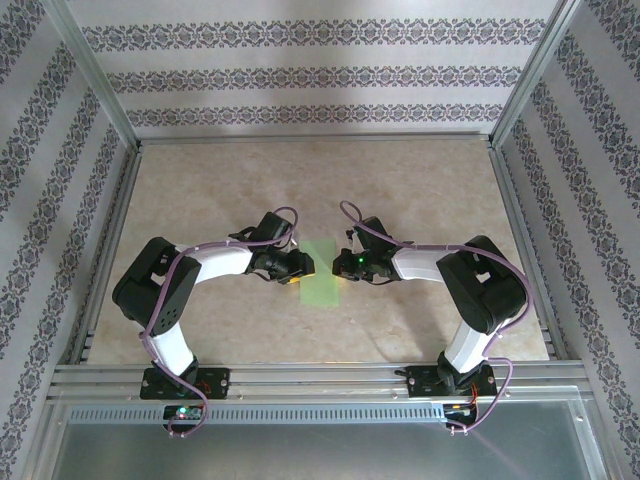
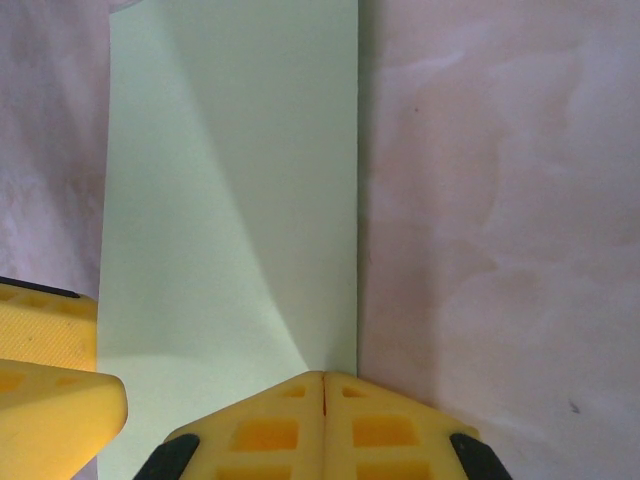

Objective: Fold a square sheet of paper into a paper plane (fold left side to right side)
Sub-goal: Third fold the triangle at the center of the table.

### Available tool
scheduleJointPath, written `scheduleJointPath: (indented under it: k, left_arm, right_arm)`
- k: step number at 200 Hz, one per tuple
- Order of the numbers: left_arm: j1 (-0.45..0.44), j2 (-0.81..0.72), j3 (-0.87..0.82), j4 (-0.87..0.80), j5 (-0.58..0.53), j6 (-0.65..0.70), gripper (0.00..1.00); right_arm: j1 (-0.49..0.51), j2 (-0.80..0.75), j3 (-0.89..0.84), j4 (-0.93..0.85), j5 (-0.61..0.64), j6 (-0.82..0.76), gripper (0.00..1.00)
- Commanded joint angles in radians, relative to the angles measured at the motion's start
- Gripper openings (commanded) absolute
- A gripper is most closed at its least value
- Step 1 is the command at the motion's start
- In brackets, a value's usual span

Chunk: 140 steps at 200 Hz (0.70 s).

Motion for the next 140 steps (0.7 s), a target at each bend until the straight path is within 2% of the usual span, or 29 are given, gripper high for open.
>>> scheduleJointPath:
  k: [1, 29, 57, 71, 106, 128, 140]
  left_arm:
    - [-0.009, -0.006, 0.001, 0.018, -0.003, -0.001, 0.32]
    - [-0.009, -0.021, -0.012, 0.014, -0.013, -0.016, 0.14]
    - [-0.009, -0.044, -0.027, 0.034, -0.016, -0.064, 0.04]
    - [-0.009, -0.059, -0.043, 0.065, -0.014, -0.107, 0.03]
    - [-0.009, -0.088, -0.076, 0.118, -0.016, -0.202, 0.02]
    - [-0.009, -0.092, -0.078, 0.129, -0.002, -0.239, 0.02]
    - [-0.009, -0.090, -0.078, 0.132, 0.006, -0.246, 0.02]
  right_arm:
    - [0.000, 0.022, -0.003, -0.055, 0.035, -0.023, 0.00]
    - [-0.005, -0.007, -0.001, -0.053, 0.043, -0.042, 0.00]
    - [-0.013, -0.064, 0.014, -0.048, 0.051, -0.101, 0.23]
    - [-0.013, -0.115, 0.019, -0.062, 0.074, -0.145, 0.36]
    - [0.024, -0.281, -0.039, -0.102, 0.186, -0.276, 0.57]
    - [0.108, -0.407, -0.111, -0.137, 0.308, -0.366, 0.68]
    - [0.185, -0.470, -0.151, -0.144, 0.397, -0.405, 0.72]
